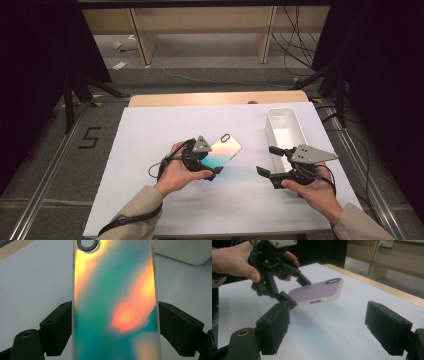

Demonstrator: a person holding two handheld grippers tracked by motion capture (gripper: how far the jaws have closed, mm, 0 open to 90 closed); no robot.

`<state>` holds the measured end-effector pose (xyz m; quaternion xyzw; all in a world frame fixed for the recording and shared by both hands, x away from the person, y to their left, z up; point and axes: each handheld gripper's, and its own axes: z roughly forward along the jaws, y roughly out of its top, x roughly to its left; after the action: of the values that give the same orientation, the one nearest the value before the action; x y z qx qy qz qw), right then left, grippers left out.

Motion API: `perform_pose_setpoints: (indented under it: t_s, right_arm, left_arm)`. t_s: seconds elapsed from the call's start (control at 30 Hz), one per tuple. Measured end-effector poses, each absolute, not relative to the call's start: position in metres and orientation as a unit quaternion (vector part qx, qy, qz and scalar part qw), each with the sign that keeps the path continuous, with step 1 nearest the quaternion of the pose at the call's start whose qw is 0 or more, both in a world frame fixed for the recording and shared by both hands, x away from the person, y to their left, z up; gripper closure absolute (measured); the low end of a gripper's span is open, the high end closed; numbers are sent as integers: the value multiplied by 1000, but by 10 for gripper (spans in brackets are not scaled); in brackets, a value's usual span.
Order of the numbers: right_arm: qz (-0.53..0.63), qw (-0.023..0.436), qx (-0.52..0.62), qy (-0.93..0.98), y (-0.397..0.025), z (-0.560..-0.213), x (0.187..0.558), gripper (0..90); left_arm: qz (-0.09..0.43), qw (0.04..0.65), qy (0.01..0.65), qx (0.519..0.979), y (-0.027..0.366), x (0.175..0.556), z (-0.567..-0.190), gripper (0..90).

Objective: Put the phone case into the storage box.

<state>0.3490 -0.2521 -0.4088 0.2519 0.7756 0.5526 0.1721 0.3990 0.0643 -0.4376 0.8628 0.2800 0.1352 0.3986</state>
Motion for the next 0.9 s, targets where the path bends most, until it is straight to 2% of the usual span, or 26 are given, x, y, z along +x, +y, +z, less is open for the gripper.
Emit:
perform_pose_setpoints:
  t_s: [0.9]
  right_arm:
    - [541,177,283,772,-218,-404,373,123]
  left_arm:
    - [162,423,286,844,69,379,-440,167]
